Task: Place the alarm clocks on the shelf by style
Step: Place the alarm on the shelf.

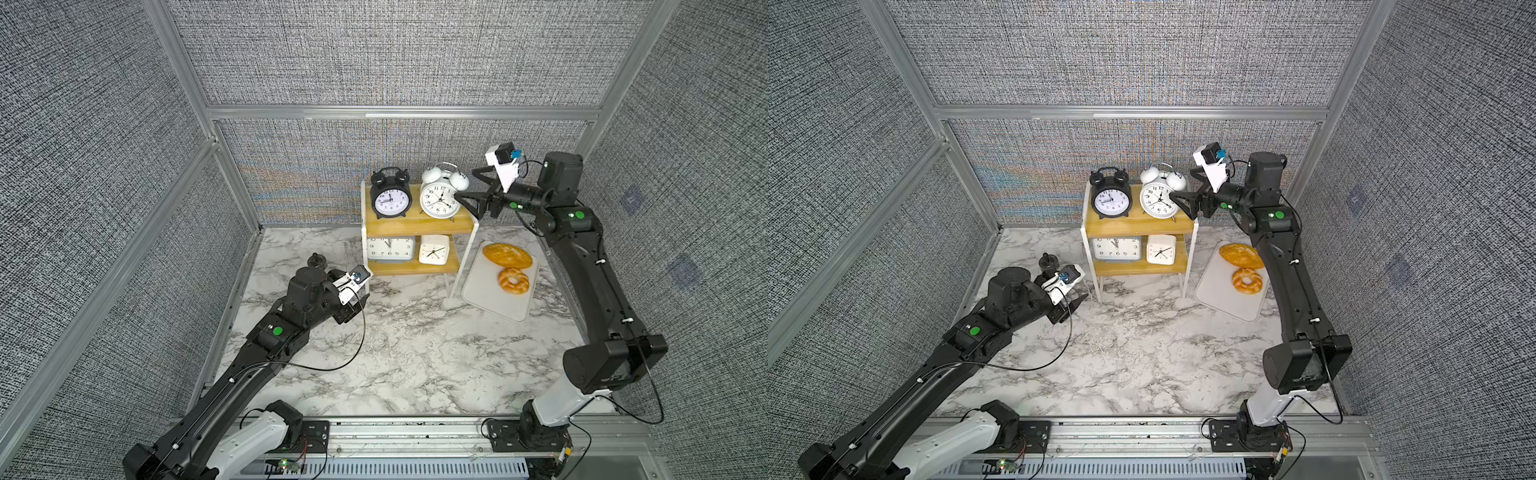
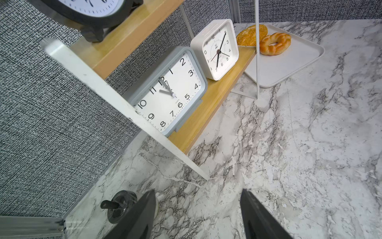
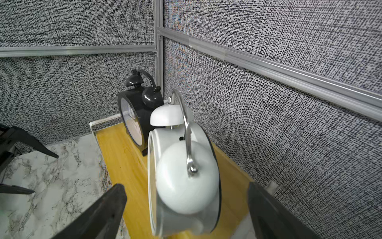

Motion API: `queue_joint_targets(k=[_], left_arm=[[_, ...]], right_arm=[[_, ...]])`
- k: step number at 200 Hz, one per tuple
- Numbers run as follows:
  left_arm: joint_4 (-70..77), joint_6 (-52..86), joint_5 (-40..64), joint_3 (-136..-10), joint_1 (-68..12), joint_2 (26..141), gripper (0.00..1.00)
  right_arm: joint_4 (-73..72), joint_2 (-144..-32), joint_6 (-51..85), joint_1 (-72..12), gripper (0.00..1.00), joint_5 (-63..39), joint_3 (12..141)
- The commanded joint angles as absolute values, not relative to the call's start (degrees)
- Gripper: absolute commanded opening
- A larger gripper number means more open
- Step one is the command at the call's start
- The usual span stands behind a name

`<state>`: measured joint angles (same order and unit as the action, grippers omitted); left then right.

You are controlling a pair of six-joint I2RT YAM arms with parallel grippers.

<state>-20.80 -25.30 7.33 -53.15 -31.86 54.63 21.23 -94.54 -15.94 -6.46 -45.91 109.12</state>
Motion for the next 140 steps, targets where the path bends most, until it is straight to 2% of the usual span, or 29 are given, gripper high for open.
queue_joint_targets(k=[1, 44, 140], left_arm=[[-21.0, -25.6, 7.7, -53.4, -31.8, 54.2, 0.7], [-21.0, -25.6, 7.6, -53.4, -31.7, 54.1, 0.7], [-21.2, -25.7, 7.8, -53.4, -31.7, 54.1, 0.7]], right_arm=[[19.8, -92.9, -16.6, -6.8, 0.95, -43.2, 106.3], [15.5, -89.5, -15.8, -7.4, 0.95, -40.3, 99.7], [16.4, -90.1, -16.5, -8.0, 0.95, -33.8, 98.8]])
